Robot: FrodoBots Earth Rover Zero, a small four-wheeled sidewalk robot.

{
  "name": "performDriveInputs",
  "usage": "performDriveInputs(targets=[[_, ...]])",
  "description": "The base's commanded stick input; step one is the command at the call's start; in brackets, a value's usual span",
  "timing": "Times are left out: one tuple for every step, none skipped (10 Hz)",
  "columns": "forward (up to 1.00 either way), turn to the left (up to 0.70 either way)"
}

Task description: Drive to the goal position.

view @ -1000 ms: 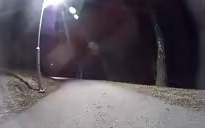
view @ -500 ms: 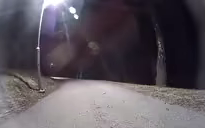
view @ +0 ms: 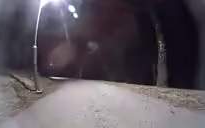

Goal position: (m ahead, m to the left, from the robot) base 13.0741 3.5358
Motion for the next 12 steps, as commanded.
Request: performDriveInputs(targets=[[1.00, 0.00], [1.00, 0.00], [1.00, 0.00], [1.00, 0.00], [1.00, 0.00], [1.00, 0.00], [1.00, 0.00], [0.99, 0.00], [0.75, 0.00], [0.51, 0.00], [0.27, 0.00], [0.04, 0.00]])
